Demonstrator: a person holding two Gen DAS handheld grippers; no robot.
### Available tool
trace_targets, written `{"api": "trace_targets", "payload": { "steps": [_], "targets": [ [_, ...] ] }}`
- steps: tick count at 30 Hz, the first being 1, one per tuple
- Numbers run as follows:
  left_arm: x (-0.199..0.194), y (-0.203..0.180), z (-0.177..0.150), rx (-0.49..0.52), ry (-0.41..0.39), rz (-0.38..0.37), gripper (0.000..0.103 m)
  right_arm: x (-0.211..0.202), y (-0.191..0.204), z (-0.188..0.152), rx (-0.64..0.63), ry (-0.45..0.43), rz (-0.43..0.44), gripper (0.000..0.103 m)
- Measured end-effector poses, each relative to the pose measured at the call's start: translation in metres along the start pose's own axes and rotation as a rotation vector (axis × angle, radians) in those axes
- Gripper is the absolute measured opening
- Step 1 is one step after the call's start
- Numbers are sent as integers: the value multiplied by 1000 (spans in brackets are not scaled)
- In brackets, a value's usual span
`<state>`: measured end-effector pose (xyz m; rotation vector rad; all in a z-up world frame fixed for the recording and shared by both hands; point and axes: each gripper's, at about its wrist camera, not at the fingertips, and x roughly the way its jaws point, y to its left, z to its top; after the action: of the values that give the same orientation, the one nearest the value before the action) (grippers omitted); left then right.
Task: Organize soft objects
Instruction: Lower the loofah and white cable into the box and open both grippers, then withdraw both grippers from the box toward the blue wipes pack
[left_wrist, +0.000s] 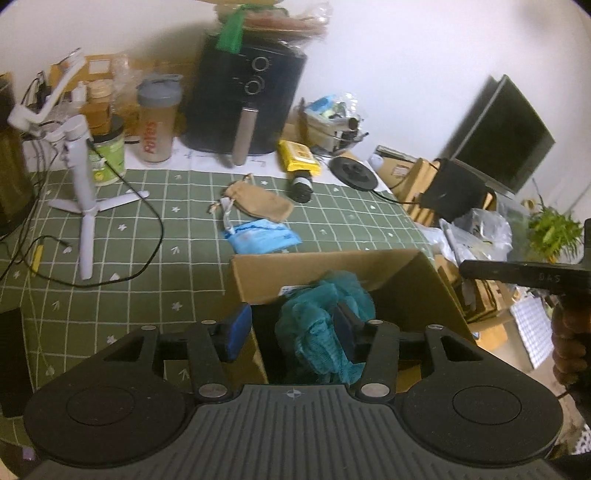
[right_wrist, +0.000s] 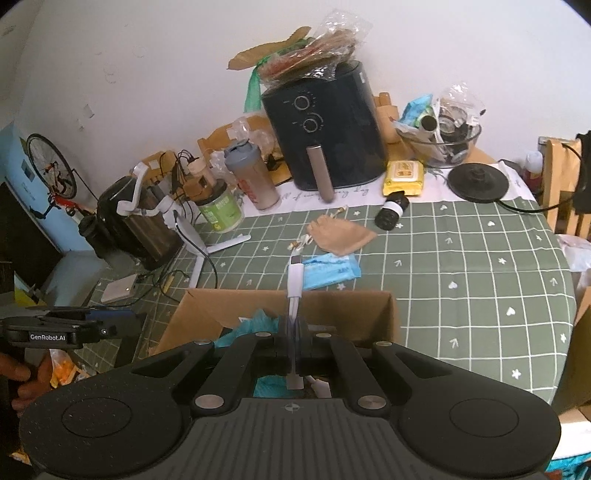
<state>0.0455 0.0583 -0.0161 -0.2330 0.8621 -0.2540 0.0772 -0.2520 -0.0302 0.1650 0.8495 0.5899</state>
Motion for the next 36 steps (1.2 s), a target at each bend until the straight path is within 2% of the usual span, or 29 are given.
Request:
{"api": "trace_targets", "payload": {
  "steps": [2,4,7,9,11,12,13,22,26,28,33,36],
  "targets": [
    [-2,2,-3,-5,-5,20,48,12,2,-1,-13,52,-15,29],
    [-4,3,-6,-6,-3,46,48,20,4,-6,-28,66,-38,81],
    [-7,9,-10,-26,-6,60,48,26,10,-11,-57,77,-60,99],
    [-9,12,-12,-37,-3,64,49,30,13,-12,-78,88,-82,103],
    [-9,14,-14,-41,2,73,59,34,17,-14,-99,105,-103,103],
    [-10,15,-15,-39,-1,79,68,35,19,-15,-113,116,-114,103],
    [-11,15,-16,-34,-8,86,70,37,21,-16,-131,124,-125,103],
    [-8,18,-19,14,0,137,71,37,33,-27,-185,132,-205,103],
    [-7,17,-18,33,-5,124,73,36,32,-30,-187,135,-268,103],
    [-7,16,-19,41,-9,103,77,33,31,-34,-186,121,-281,103],
    [-6,15,-20,45,-9,84,80,27,32,-41,-190,54,-273,103],
    [-4,16,-20,32,-12,79,83,27,33,-44,-210,50,-292,103]
  ]
}}
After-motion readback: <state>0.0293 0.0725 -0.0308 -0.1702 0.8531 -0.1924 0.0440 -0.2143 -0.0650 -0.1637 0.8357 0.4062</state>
